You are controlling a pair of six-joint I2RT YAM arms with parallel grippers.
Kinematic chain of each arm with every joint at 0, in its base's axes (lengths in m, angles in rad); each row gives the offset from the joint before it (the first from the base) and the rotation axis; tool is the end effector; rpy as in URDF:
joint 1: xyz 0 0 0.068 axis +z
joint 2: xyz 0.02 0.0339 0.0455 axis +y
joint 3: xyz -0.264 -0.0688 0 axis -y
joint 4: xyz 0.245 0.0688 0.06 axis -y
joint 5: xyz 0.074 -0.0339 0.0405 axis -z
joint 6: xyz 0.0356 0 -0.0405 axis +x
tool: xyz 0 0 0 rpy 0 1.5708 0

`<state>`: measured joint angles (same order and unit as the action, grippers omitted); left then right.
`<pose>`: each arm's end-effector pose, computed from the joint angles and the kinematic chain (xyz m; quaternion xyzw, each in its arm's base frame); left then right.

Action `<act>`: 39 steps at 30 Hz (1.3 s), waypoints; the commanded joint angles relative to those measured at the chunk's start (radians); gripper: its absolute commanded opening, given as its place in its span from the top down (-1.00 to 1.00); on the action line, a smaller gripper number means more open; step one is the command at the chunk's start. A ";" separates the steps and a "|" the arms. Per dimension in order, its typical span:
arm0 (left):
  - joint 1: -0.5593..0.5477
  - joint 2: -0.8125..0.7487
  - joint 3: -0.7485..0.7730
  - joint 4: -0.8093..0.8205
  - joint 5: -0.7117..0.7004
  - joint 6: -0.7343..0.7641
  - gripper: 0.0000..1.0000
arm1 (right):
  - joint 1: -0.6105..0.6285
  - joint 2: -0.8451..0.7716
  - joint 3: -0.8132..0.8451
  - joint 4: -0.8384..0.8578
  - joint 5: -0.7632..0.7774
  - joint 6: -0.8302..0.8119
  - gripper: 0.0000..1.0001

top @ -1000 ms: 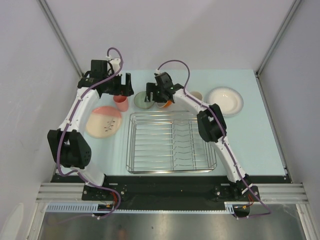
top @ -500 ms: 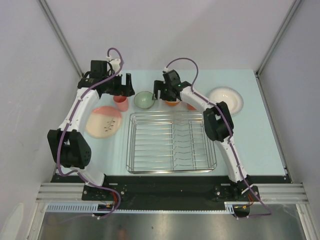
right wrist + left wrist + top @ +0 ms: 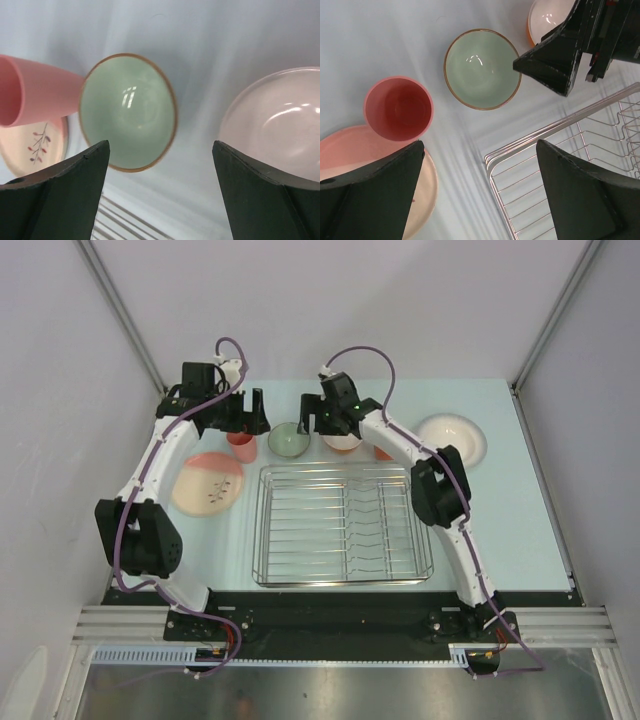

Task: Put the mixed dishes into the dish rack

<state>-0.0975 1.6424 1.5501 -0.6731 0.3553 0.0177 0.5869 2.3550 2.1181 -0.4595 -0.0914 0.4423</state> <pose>0.3629 -0.0479 0.3396 0.1213 0.9000 -0.1778 0.3789 0.4501 0.3032 0.2310 -0.0847 0.9012 0.2442 0.3478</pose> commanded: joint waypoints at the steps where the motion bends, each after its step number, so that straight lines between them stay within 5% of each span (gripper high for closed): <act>1: 0.008 -0.052 -0.007 0.023 0.022 0.004 -0.99 | 0.048 -0.013 0.083 -0.011 -0.007 -0.017 -0.79; 34: 0.025 -0.062 -0.031 0.027 0.045 0.005 -0.99 | 0.060 0.191 0.187 -0.042 -0.005 0.022 -0.66; 39: 0.030 -0.062 -0.039 0.026 0.050 0.008 -0.99 | 0.057 0.207 0.186 -0.019 -0.001 0.027 -0.51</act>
<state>-0.0776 1.6360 1.5169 -0.6651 0.3786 0.0185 0.6487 2.5496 2.2547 -0.5014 -0.0971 0.4572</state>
